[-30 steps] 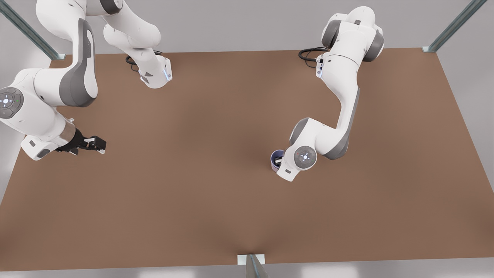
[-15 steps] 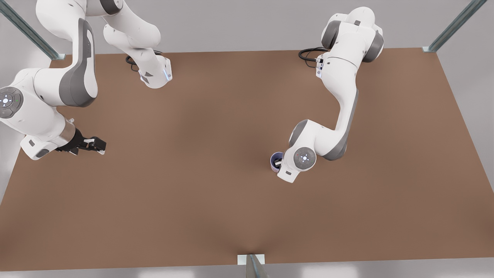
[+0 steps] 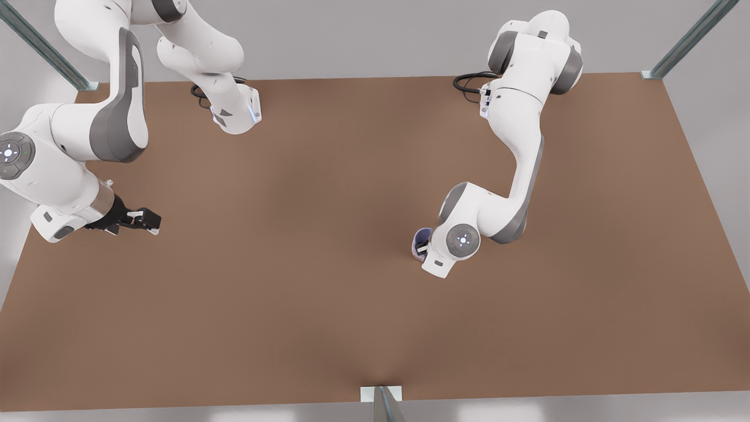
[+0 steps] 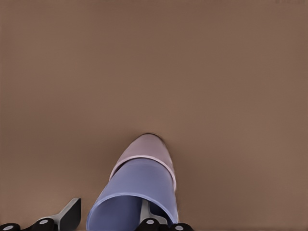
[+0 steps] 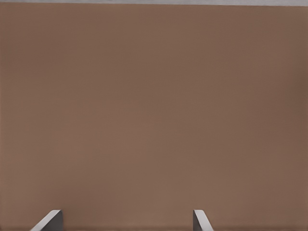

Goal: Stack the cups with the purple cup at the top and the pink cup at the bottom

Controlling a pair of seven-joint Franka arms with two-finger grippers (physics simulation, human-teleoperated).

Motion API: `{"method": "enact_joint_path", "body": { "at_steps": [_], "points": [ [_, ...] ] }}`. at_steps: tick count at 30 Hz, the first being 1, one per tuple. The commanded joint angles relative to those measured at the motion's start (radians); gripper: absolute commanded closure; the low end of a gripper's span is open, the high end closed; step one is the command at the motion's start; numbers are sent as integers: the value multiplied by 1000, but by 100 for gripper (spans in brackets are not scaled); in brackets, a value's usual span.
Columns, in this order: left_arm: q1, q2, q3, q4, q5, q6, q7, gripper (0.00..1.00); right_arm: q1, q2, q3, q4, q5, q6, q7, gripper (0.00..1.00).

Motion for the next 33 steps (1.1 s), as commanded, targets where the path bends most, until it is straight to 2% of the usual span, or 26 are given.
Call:
{"method": "enact_joint_path", "body": {
  "at_steps": [1,3,4,16,21,23,24,26,27,28,29,33],
  "points": [
    [0,-2,1,0,1,1,-7,30,1,-1,0,1,1,-1,12,0],
    [2,-2,0,0,1,1,-7,8,1,-1,0,1,1,-1,12,0],
    [2,0,0,0,2,1,-6,1,3,-1,0,1,1,-1,15,0],
    [11,-26,0,0,4,-27,-3,0,4,-1,3,0,1,-2,20,0],
    [-9,-65,-16,-10,1,-119,-15,0,4,-1,3,1,1,-2,20,0],
    [6,-86,-10,10,2,-246,9,1,4,-1,3,1,1,-2,20,0],
    [44,-118,6,27,10,-286,138,1,4,-1,3,1,1,-2,20,0],
    [117,-187,87,51,148,-352,697,1,4,-1,3,1,1,-2,20,0],
    [149,-216,119,63,145,-363,791,1,4,-1,3,1,1,-2,20,0],
    [206,-425,115,-165,140,-248,801,0,4,-1,3,1,1,-2,20,0],
    [206,-497,115,-242,151,-179,790,0,4,-1,3,1,1,-2,20,0],
    [207,-496,125,-225,146,-226,790,0,6,-3,5,1,1,-2,23,0]
  ]
}}
